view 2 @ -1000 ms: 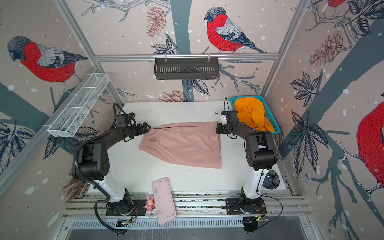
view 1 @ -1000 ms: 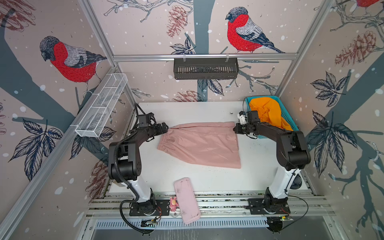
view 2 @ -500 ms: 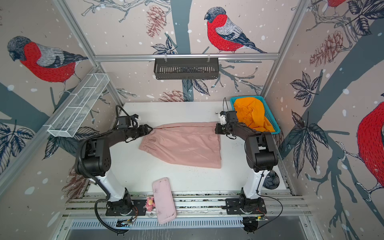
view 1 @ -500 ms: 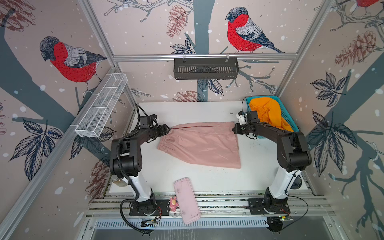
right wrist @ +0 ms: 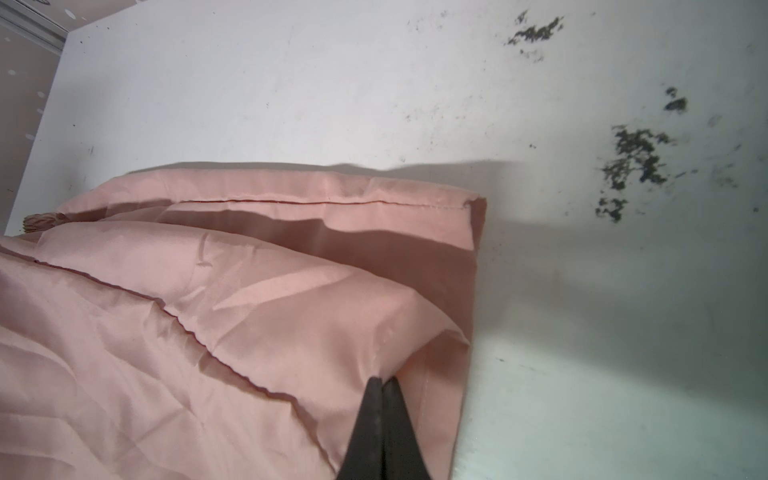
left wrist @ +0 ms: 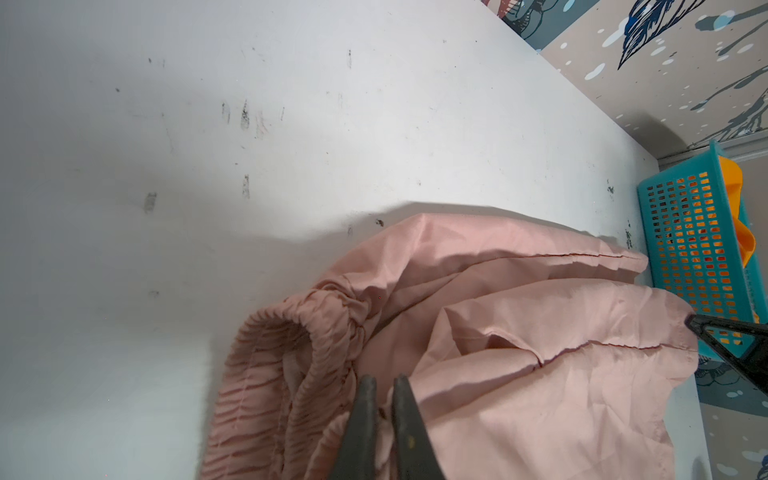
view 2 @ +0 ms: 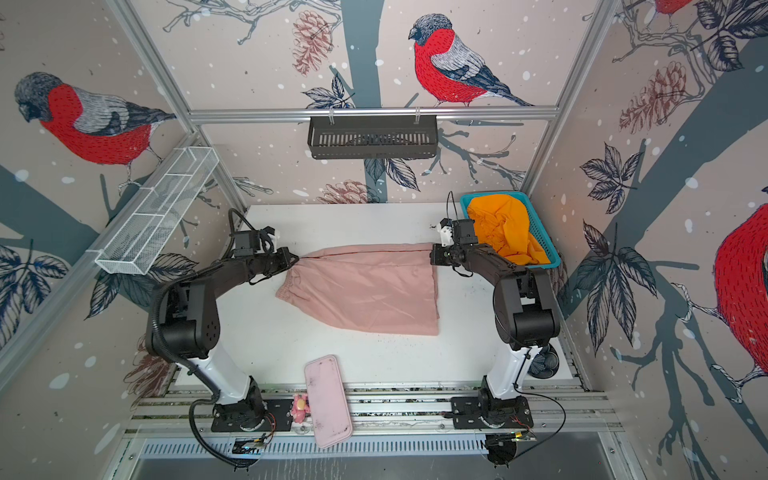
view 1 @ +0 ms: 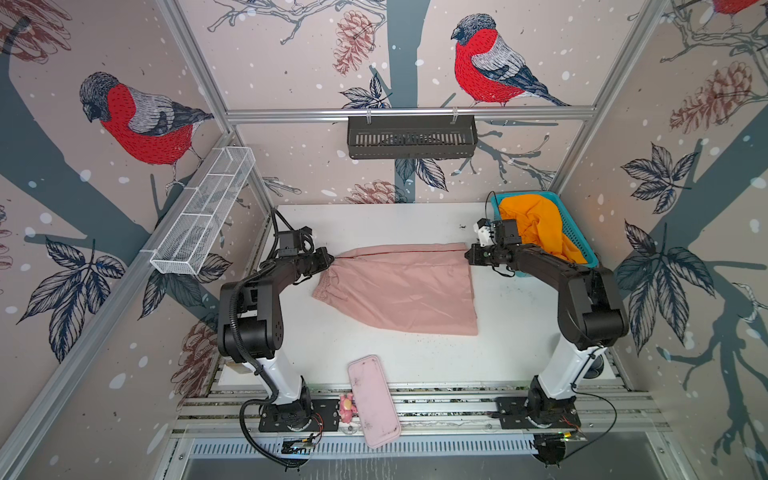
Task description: Fold and stack the shorts
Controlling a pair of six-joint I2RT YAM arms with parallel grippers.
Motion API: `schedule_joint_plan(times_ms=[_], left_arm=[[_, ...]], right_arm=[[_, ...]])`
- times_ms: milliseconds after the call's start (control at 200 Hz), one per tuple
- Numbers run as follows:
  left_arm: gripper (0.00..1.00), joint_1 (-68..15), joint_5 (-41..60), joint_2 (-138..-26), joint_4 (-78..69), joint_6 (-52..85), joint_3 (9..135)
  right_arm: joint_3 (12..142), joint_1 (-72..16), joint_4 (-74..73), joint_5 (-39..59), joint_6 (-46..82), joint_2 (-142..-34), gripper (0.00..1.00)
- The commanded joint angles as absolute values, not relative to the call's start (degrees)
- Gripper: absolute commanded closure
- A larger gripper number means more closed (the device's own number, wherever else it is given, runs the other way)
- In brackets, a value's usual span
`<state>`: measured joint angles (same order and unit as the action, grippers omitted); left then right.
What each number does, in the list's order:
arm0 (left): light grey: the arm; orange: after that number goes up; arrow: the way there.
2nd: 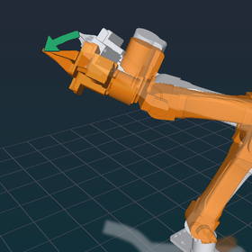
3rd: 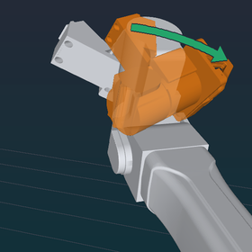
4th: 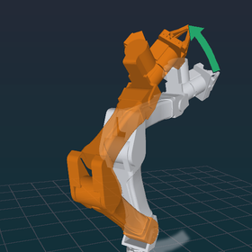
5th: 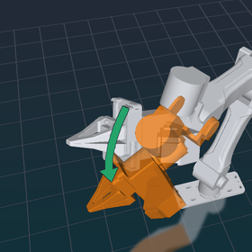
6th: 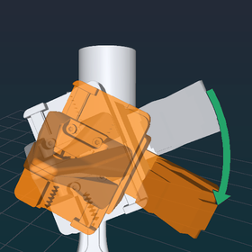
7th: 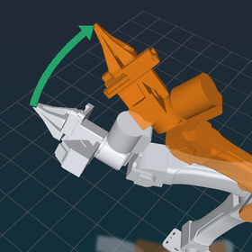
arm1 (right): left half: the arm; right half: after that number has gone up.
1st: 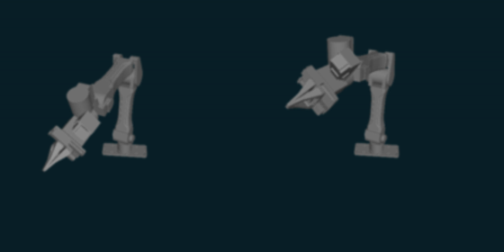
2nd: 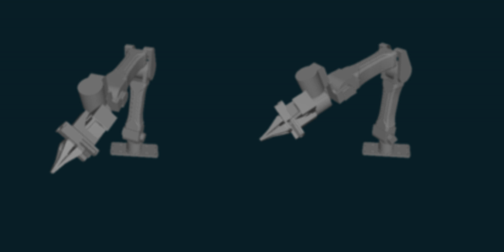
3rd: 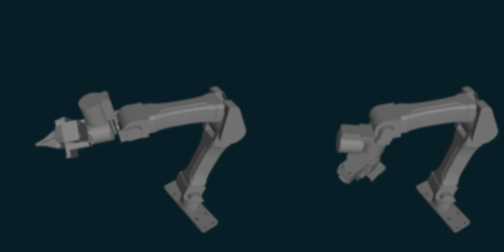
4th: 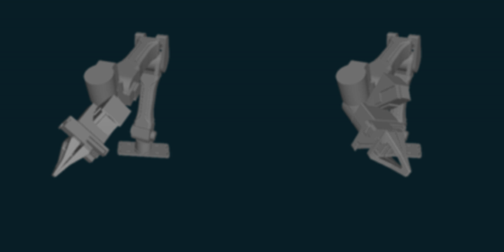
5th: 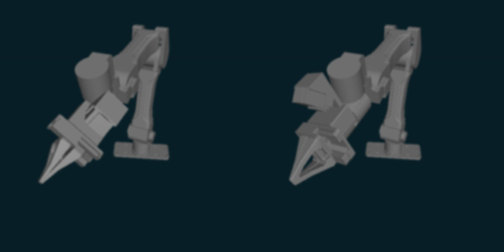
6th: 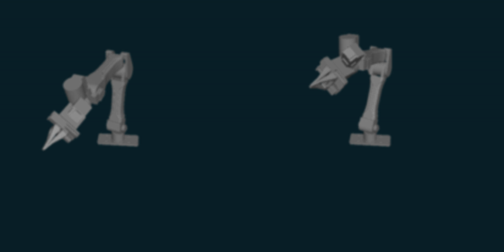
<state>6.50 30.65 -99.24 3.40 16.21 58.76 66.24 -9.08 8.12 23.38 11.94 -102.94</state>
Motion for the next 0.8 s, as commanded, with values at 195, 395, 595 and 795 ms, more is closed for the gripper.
schedule_joint_plan(times_ms=[195,395,595,795], left_arm=[[1.00,2.3,17.7,-91.4,16.5,14.3,63.5],[1.00,1.9,15.3,-88.9,19.9,14.4,65.7],[1.00,2.5,15.5,-91.9,20.8,13.4,69.2],[1.00,2.8,16.3,-97.2,20.4,13.0,71.4]], right_arm=[[66.8,-9.9,11.6,18.5,10.9,-95.2,0.99],[70.7,-11.6,15.0,15.6,10.5,-90.6,0.99],[75.7,-11.9,17.2,15.4,9.6,-90.9,0.99],[79.6,-11.6,16.6,17.0,8.6,-96.6,0.99]])
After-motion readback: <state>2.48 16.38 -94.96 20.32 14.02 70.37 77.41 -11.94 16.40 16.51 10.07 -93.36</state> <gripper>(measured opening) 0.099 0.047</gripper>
